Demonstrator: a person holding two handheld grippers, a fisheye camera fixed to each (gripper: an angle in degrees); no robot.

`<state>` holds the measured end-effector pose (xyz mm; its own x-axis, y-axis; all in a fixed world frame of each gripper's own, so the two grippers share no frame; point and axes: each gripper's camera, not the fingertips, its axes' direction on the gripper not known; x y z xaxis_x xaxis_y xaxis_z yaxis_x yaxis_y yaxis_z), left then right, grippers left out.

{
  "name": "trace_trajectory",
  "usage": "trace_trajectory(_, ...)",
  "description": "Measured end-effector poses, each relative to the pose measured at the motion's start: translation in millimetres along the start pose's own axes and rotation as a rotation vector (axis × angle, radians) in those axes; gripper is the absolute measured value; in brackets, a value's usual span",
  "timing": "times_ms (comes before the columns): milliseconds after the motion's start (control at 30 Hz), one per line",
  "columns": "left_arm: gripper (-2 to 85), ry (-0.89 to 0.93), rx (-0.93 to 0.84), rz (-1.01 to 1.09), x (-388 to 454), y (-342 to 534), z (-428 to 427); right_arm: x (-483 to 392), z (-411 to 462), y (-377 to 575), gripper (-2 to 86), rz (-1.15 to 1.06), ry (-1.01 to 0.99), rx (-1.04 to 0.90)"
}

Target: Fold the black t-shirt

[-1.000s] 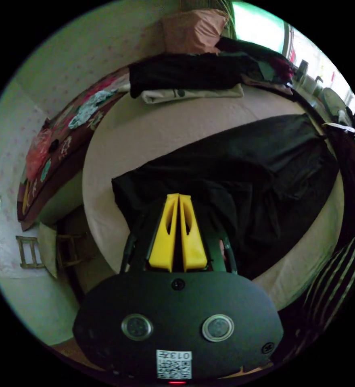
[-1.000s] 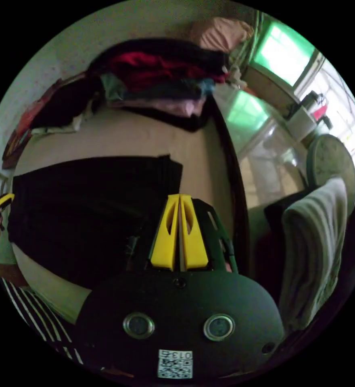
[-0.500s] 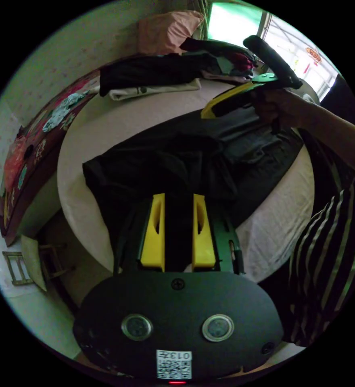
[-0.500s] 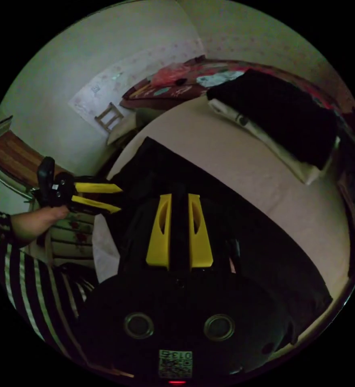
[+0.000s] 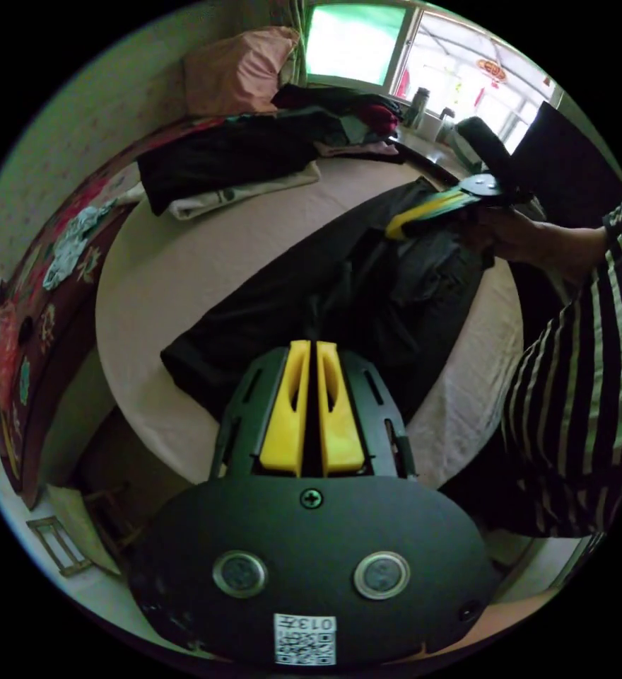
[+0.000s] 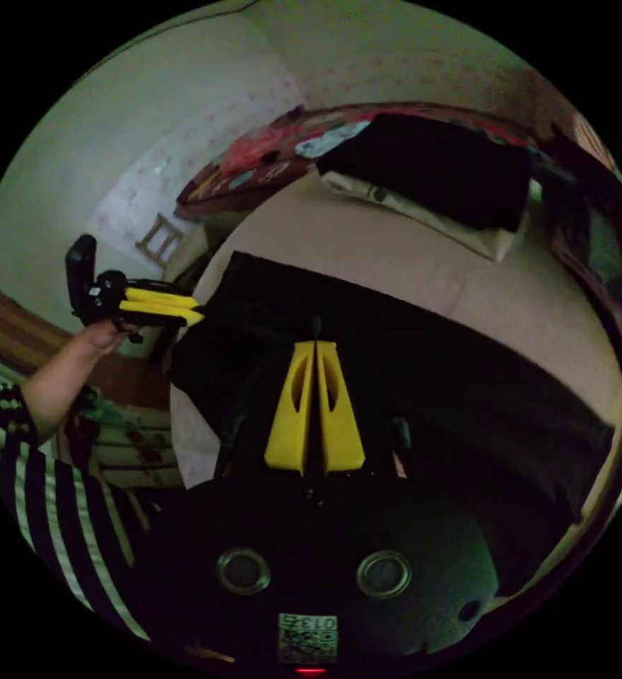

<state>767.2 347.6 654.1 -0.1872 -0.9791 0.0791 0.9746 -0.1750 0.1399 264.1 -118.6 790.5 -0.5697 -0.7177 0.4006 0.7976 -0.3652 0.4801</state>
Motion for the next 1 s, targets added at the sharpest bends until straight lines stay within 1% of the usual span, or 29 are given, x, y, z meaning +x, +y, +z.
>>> trace_trajectory(67,0.8,0.000,-0.026,-0.015,-15,-9,10,-4,-2,9,3.4,0.097,-0.016,0.021)
trace_trajectory(100,0.8,0.011,-0.037,-0.014,-19,-11,15,-10,5,12,3.2,0.120,0.001,-0.016)
trace_trajectory(167,1.1,0.026,-0.175,-0.032,-32,-13,33,-21,22,16,2.8,0.118,0.036,-0.133)
trace_trajectory(200,1.2,0.022,-0.203,-0.044,-35,-11,36,-26,27,20,2.5,0.123,0.036,-0.181)
trace_trajectory(233,1.6,0.024,-0.229,-0.079,-42,-4,36,-31,26,26,2.5,0.127,0.046,-0.189)
trace_trajectory(300,2.3,-0.022,-0.200,-0.160,-51,10,26,-38,17,29,2.9,0.106,0.094,-0.182)
trace_trajectory(333,3.1,-0.023,-0.156,-0.215,-56,20,17,-43,11,27,3.3,0.095,0.126,-0.168)
trace_trajectory(400,4.1,0.023,-0.080,-0.260,-58,30,7,-53,0,17,3.6,0.068,0.164,-0.125)
trace_trajectory(433,4.7,0.044,-0.047,-0.244,-54,32,4,-67,-6,7,3.6,0.004,0.187,-0.064)
trace_trajectory(467,5.3,0.031,-0.061,-0.216,-47,31,6,-76,-8,2,3.4,-0.047,0.190,-0.036)
trace_trajectory(533,6.1,-0.015,-0.091,-0.173,-37,28,12,-118,-1,-22,3.0,-0.271,0.167,0.000)
trace_trajectory(567,6.5,-0.018,-0.084,-0.150,-32,25,16,-129,3,-27,2.9,-0.333,0.151,-0.001)
trace_trajectory(600,6.7,-0.013,-0.079,-0.142,-29,24,17,-148,12,-34,3.0,-0.449,0.155,-0.012)
trace_trajectory(633,7.0,0.002,-0.076,-0.124,-26,22,21,-164,23,-39,3.2,-0.555,0.194,-0.035)
trace_trajectory(733,6.5,-0.009,-0.125,-0.116,-24,20,33,-187,47,-52,1.8,-0.702,0.269,-0.121)
trace_trajectory(800,6.0,-0.008,-0.139,-0.120,-26,21,36,-193,52,-63,1.1,-0.696,0.286,-0.163)
trace_trajectory(867,5.6,-0.003,-0.129,-0.131,-28,25,35,-197,48,-79,0.8,-0.655,0.267,-0.144)
trace_trajectory(933,5.2,0.002,-0.130,-0.135,-29,28,35,-199,40,-103,0.9,-0.547,0.188,-0.104)
trace_trajectory(1000,4.7,-0.001,-0.136,-0.146,-29,32,36,-196,40,-120,1.1,-0.449,0.164,-0.104)
